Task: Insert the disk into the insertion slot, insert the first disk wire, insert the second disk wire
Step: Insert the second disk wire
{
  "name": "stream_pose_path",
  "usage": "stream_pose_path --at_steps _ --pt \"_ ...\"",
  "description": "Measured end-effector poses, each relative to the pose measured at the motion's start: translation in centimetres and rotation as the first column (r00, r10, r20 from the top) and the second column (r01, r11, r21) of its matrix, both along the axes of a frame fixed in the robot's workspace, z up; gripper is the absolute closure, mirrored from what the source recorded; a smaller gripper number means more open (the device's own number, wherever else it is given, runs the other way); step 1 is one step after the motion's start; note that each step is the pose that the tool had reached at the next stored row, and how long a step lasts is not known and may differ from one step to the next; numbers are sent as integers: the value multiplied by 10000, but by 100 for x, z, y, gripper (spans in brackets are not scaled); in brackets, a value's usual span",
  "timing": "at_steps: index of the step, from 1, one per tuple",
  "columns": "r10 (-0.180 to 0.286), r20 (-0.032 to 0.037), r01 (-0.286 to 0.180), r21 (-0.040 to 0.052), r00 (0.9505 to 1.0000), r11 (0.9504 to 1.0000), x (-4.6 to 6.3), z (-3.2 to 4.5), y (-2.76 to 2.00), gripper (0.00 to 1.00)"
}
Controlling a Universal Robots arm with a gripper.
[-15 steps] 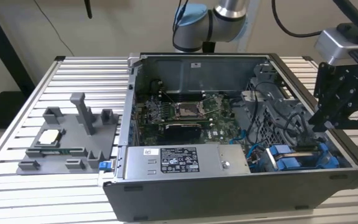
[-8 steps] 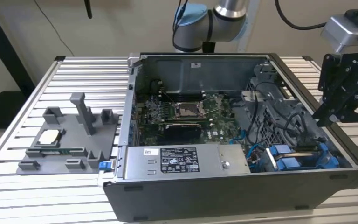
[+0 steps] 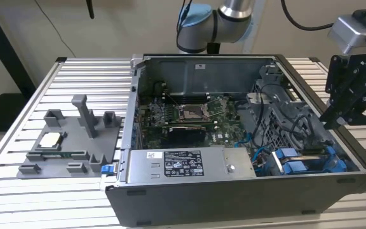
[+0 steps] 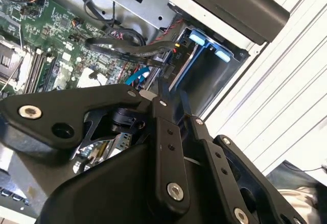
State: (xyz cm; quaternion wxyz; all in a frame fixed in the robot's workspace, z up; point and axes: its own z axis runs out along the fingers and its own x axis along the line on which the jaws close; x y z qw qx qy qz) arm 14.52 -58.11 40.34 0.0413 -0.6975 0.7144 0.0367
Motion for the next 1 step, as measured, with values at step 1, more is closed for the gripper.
stream_pose_path --at_steps 1 --pt "0 0 0 0 10000 10000 0 0 0 76"
